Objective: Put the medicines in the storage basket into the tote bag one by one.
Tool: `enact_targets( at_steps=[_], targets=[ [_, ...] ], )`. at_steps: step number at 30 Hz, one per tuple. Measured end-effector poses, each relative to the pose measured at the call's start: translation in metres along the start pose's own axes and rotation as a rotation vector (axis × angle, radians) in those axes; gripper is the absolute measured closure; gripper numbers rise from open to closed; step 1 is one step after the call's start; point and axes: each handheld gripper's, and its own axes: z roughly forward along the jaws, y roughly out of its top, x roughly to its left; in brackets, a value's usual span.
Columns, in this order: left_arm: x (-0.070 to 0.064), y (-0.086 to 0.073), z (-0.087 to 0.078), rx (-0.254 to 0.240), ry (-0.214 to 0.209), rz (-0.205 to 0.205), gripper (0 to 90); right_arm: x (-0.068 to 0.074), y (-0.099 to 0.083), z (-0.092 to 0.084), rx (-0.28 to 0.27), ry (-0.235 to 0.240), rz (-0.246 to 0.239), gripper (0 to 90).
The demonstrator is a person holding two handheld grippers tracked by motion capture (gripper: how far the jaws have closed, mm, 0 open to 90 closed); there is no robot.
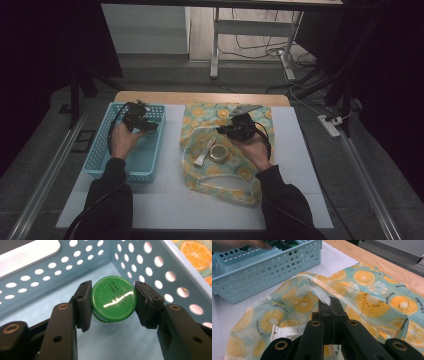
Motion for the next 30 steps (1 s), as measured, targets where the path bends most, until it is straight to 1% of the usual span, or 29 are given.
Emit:
enact_targets(
  at_steps=[6,8,15,19,24,30],
  targets=[
    [0.000,0.000,-0.003,0.013,0.007,-0.025,52.0,0.000,0.000,0.001,0.000,0.001,-0.001,89.4],
    [0.000,-0.001,-0.004,0.000,0.001,-0.036,52.0,0.000,0.000,0.001,-0.001,0.002,0.001,89.5],
    [-0.002,-0.001,-0.018,-0.028,-0.012,-0.033,52.1,0.000,0.000,0.001,0.000,0.003,0.008,89.5],
    [-0.006,0.000,-0.028,-0.046,-0.027,-0.017,52.1,0.000,0.000,0.001,0.003,0.007,0.011,89.6],
    [-0.014,0.003,-0.036,-0.055,-0.042,0.018,52.1,-0.001,-0.001,0.001,0.003,0.009,0.013,89.6],
    [-0.019,0.006,-0.048,-0.063,-0.058,0.036,52.1,-0.001,-0.001,0.001,0.001,0.011,0.017,89.6]
  ],
)
